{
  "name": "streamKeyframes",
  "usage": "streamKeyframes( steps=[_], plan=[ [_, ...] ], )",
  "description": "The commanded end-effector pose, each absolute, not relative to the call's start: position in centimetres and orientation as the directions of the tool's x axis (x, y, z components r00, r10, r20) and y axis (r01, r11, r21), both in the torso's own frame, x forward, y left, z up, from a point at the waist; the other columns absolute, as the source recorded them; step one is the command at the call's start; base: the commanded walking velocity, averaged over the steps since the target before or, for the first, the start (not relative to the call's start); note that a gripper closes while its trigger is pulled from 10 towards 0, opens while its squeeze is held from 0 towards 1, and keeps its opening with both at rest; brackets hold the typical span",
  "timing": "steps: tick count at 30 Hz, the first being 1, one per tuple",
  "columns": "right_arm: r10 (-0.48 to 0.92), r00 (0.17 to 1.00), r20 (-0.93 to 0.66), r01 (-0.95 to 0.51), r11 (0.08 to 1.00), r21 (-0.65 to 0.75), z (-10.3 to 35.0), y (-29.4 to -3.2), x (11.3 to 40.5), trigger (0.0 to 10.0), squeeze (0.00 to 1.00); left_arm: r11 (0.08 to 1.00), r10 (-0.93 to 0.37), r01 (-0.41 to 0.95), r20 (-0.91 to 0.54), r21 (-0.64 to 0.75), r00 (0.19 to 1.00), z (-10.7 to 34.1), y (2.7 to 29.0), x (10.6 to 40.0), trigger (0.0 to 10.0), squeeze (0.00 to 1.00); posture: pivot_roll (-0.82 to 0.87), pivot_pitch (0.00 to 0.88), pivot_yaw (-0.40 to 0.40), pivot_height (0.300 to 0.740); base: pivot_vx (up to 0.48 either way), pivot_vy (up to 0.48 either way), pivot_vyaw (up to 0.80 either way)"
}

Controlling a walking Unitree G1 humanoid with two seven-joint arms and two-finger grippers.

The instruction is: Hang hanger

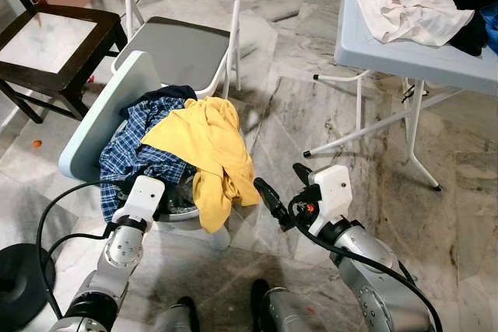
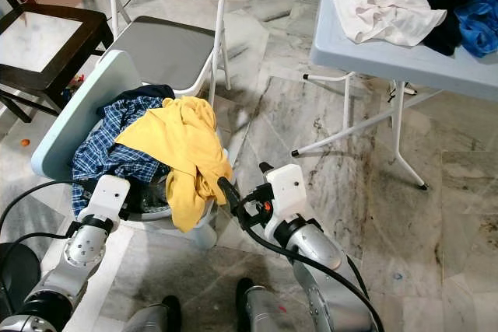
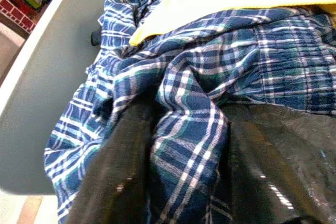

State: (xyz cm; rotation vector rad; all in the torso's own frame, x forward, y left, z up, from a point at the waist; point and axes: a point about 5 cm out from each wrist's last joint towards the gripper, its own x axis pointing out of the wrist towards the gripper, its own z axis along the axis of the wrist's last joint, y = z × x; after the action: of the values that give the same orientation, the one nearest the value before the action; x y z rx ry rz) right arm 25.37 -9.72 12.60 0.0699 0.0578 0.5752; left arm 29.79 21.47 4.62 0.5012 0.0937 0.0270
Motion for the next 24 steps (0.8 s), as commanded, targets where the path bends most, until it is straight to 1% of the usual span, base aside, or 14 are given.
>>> streamKeyframes(
  steps=[1,5,7,12,18,24],
  plan=[
    [0.544,0.838,-0.043,-0.539,0.838,0.088,12.3,-9.8,25.3,10.0,0.0,0.874,0.069,-0.02,-0.082,0.485,0.994,4.4,22.5,29.1,0.0,0.0,-0.02,0.273,-0.061,0.74,0.0,0.0,0.0],
    [0.545,0.838,-0.041,-0.54,0.837,0.087,12.3,-9.7,25.4,10.0,0.0,0.873,0.065,-0.043,-0.028,0.486,0.997,5.2,22.6,29.0,0.0,0.0,-0.02,0.272,-0.062,0.74,0.0,0.0,0.0],
    [0.545,0.837,-0.039,-0.541,0.837,0.086,12.3,-9.7,25.4,10.0,0.0,0.872,0.035,-0.044,0.026,0.488,0.999,6.1,22.1,29.0,0.0,0.0,-0.01,0.272,-0.063,0.74,0.0,0.0,0.0],
    [0.542,0.839,-0.036,-0.538,0.839,0.084,12.3,-9.7,25.7,10.0,0.0,0.88,-0.015,-0.032,0.095,0.475,0.995,7.3,21.0,28.5,0.0,0.0,0.0,0.273,-0.063,0.74,0.0,0.0,0.0],
    [0.542,0.84,-0.034,-0.537,0.839,0.086,12.3,-9.5,25.8,10.0,0.0,0.884,-0.021,-0.037,0.119,0.466,0.993,7.7,20.6,27.9,0.0,0.0,0.01,0.27,-0.062,0.74,0.0,0.0,0.0],
    [0.543,0.839,-0.033,-0.539,0.838,0.087,12.2,-9.4,25.9,10.0,0.0,0.882,-0.004,-0.063,0.141,0.467,0.99,8.3,21.1,27.8,0.0,0.0,0.02,0.265,-0.062,0.74,0.0,0.0,0.0]
  ],
)
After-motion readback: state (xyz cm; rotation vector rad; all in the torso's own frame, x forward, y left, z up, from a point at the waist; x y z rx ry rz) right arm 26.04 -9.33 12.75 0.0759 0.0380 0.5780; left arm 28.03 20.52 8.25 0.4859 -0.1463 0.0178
